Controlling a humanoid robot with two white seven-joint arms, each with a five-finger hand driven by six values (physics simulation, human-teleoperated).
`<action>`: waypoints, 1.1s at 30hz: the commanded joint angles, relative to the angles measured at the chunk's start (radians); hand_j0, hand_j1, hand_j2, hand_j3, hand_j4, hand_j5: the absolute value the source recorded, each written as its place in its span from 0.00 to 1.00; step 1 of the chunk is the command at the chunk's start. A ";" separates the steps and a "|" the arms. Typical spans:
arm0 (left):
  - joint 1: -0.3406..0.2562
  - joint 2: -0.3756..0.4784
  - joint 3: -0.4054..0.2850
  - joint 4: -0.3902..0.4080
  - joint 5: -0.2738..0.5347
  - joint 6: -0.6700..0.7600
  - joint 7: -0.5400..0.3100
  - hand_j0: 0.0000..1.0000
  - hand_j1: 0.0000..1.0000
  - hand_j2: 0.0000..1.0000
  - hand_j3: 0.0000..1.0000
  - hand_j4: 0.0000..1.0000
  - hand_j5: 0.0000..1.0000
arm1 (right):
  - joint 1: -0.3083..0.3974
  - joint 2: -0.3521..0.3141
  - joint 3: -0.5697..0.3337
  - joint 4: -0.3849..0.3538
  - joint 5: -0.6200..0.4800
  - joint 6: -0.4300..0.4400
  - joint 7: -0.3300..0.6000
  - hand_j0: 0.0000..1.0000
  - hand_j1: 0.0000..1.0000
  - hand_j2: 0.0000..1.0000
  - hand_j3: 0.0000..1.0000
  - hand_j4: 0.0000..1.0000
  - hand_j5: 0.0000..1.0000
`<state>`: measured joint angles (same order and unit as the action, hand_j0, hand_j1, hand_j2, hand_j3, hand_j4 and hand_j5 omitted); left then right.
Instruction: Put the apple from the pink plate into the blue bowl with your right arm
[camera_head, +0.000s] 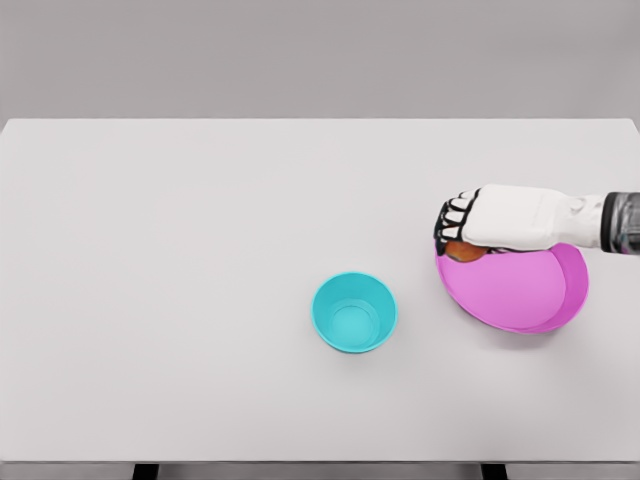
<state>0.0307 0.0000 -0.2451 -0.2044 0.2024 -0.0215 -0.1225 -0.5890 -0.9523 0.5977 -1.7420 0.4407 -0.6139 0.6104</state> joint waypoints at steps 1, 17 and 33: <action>0.000 0.000 0.000 0.000 0.002 0.000 0.000 1.00 1.00 1.00 1.00 1.00 1.00 | -0.002 0.006 0.004 -0.013 -0.005 0.003 0.001 0.41 0.41 0.41 0.41 0.41 0.41; 0.000 0.000 0.000 -0.001 0.002 0.000 0.000 1.00 1.00 1.00 1.00 1.00 1.00 | -0.002 0.104 0.047 -0.013 -0.019 0.003 0.001 0.40 0.40 0.40 0.40 0.40 0.40; 0.002 0.000 0.000 0.000 0.002 0.000 0.000 1.00 1.00 1.00 1.00 1.00 1.00 | -0.052 0.205 0.128 -0.013 -0.042 0.003 0.001 0.40 0.40 0.40 0.40 0.40 0.40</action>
<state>0.0322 0.0000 -0.2454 -0.2044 0.2028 -0.0215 -0.1225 -0.6412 -0.7530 0.7154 -1.7547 0.4088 -0.6143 0.6104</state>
